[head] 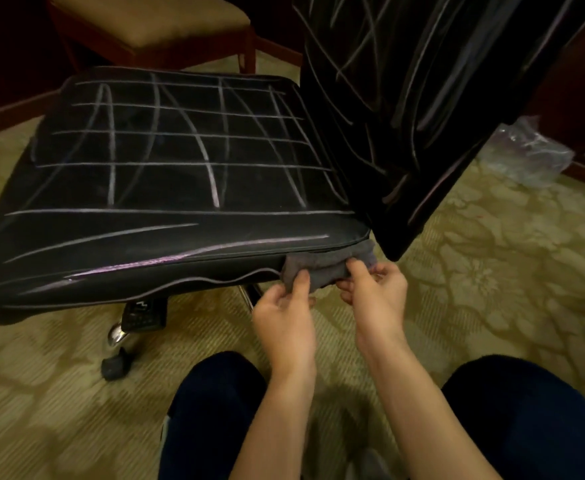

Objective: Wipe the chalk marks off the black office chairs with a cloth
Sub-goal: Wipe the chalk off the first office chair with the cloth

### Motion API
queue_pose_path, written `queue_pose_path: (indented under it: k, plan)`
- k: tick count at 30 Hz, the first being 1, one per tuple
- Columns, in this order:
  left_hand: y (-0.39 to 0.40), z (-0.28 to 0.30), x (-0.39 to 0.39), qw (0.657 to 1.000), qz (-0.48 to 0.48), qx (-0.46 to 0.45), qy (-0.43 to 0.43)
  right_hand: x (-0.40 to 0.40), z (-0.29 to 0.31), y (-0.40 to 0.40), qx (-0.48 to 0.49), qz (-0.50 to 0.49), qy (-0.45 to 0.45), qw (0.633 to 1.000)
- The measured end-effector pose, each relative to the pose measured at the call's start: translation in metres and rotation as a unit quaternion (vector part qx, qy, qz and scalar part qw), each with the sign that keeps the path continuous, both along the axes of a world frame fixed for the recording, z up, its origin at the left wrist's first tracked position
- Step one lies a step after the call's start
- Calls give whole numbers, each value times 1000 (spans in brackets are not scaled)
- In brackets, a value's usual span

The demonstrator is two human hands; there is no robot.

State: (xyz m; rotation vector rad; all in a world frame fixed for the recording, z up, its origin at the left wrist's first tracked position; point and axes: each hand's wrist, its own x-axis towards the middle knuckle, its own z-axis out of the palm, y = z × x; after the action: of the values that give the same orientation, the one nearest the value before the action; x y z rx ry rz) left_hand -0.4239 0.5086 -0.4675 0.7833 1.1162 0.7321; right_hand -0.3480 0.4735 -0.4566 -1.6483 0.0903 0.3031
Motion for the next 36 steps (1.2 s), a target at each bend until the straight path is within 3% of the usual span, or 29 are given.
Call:
queue_pose_path:
  k: [4,7,10,13,18,21,23,28,32,36]
  plan:
    - [-11,-3,8,985,-1,143,93,-5,-12,-11,-64,84,-128,986]
    - [-8,-14,11,960,-6,230,159,1,-13,-18,-116,152,-223,956]
    - [-6,-19,10,899,-16,360,250,11,-19,-20,-200,179,-343,900]
    - [0,-21,4,841,-3,455,291,7,-27,-15,-206,184,-408,870]
    - [6,-31,-2,845,26,449,289,11,-28,-15,-125,228,-408,875]
    - [-8,-20,26,854,-7,434,287,33,-26,-25,-96,158,-346,920]
    - [-14,-16,40,851,-25,430,300,44,-28,-26,-100,122,-338,928]
    - [6,-22,0,845,23,433,313,7,-31,-2,-66,167,-368,912]
    - [22,-16,-34,799,56,472,368,-24,-35,16,-38,204,-384,900]
    - [14,-14,-16,784,7,486,385,-2,-35,3,-72,199,-428,878]
